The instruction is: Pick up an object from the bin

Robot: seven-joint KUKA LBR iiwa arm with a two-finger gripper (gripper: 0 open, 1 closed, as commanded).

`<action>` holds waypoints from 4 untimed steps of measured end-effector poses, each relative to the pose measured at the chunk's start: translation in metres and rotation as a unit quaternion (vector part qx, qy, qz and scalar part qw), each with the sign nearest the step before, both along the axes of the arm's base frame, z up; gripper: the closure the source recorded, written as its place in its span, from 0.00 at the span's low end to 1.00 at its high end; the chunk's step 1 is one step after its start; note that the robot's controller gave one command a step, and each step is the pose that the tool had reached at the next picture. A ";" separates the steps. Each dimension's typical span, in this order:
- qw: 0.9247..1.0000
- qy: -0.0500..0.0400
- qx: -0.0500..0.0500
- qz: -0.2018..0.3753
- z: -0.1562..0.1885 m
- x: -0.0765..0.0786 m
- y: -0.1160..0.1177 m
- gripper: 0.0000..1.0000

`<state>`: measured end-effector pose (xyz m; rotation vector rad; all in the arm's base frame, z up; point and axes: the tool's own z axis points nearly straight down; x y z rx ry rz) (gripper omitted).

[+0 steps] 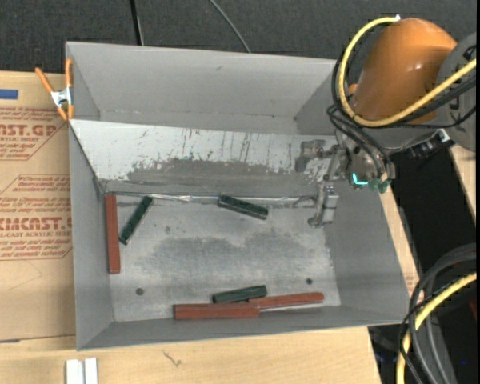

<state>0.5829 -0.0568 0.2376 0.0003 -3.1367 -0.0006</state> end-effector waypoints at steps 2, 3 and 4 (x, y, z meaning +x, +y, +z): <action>0.999 -0.006 0.000 -0.049 -0.027 0.003 0.005 0.00; 0.998 -0.006 0.000 -0.063 -0.093 -0.002 0.010 0.00; 0.991 -0.003 0.000 -0.133 -0.137 0.000 0.043 0.00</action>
Offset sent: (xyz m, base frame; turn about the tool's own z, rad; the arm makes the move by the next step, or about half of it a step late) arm 0.0029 0.0192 -0.1084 0.3285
